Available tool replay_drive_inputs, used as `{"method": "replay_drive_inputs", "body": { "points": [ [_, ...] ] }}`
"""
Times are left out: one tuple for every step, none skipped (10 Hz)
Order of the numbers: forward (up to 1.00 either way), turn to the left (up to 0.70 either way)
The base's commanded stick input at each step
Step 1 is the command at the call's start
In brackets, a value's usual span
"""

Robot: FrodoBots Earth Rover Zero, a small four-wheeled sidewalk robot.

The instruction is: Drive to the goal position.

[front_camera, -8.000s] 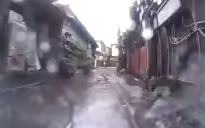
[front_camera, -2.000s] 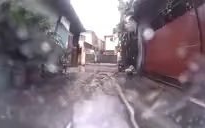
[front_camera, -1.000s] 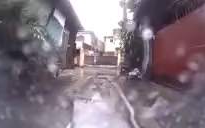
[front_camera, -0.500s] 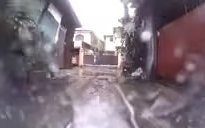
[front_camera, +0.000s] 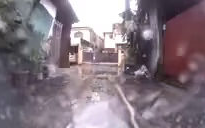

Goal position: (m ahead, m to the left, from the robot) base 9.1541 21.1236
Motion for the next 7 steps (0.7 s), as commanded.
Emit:
{"method": "replay_drive_inputs", "body": {
  "points": [
    [0.7,0.0],
    [0.7,0.0],
    [0.7,0.0],
    [0.7,0.0],
    [0.7,0.0],
    [0.7,0.0],
    [0.7,0.0]
  ]
}}
